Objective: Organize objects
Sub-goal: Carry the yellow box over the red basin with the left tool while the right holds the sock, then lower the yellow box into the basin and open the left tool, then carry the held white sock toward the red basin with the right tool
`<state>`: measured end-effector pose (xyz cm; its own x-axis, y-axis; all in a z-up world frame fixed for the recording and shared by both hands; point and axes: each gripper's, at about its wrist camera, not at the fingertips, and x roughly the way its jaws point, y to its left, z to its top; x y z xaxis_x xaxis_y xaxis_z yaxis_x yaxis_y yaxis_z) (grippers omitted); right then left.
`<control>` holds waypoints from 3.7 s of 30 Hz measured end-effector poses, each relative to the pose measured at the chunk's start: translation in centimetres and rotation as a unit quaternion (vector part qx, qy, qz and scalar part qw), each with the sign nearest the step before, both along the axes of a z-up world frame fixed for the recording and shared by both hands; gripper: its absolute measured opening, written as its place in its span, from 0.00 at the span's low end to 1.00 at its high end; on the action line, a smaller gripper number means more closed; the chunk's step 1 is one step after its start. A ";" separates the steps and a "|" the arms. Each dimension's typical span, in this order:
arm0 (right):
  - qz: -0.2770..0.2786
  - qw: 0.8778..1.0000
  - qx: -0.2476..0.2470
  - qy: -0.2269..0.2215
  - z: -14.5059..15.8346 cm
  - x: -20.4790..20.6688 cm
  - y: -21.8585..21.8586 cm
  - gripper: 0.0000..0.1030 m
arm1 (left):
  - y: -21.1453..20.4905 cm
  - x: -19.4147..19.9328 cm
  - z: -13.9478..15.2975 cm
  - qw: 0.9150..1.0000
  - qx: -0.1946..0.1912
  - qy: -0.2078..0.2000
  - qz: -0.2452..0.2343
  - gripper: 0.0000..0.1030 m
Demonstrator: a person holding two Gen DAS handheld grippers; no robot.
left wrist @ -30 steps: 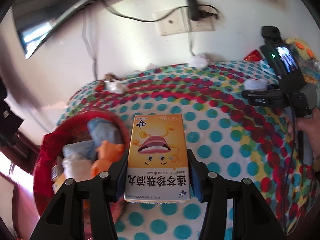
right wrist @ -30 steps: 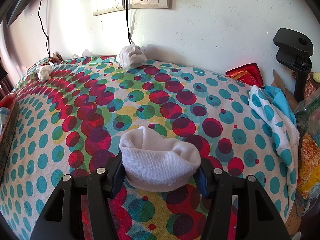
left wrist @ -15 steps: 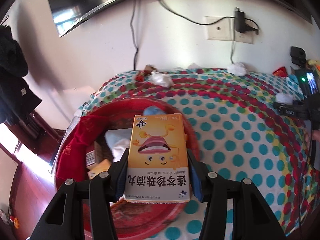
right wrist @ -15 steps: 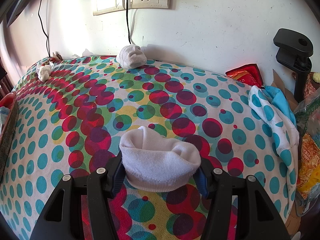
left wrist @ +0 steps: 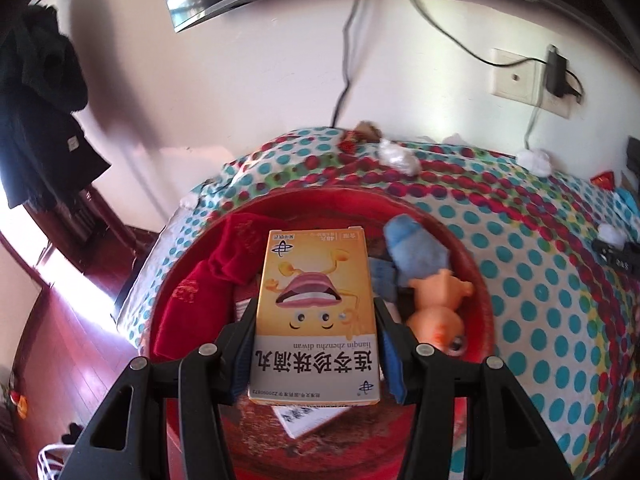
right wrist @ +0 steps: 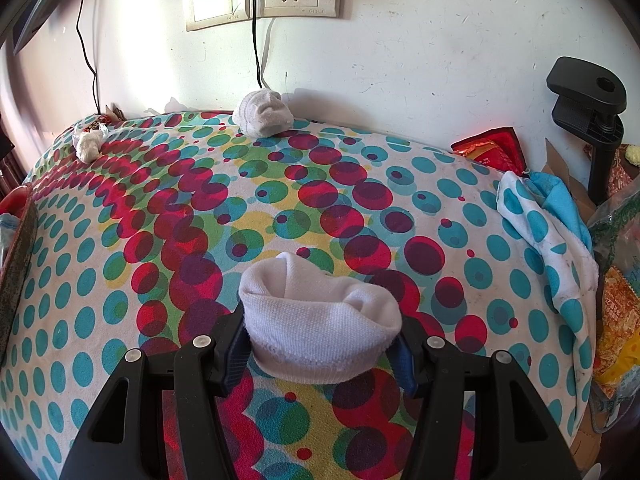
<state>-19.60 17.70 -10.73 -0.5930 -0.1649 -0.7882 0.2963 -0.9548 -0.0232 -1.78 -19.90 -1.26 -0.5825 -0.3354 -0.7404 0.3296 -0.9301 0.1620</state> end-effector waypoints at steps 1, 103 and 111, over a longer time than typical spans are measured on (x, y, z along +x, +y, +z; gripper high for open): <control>0.000 1.000 0.000 0.000 0.0 0.0 0.0 0.53 | -0.5 0.0 0.0 1.000 0.006 -0.001 0.002 0.51; 0.016 1.000 0.023 0.011 0.3 0.2 -1.4 0.57 | -9.0 2.9 -1.1 0.997 0.054 0.009 0.048 0.53; 0.007 1.000 0.014 0.006 0.3 0.0 -0.7 0.61 | -11.0 5.0 -2.5 0.995 0.053 0.023 0.080 0.53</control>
<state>-19.63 17.03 -10.43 -0.6007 -0.1518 -0.7849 0.3090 -0.9496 -0.0528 3.18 -30.93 -3.74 -0.5613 -0.3479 -0.7509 0.4798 -0.8761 0.0473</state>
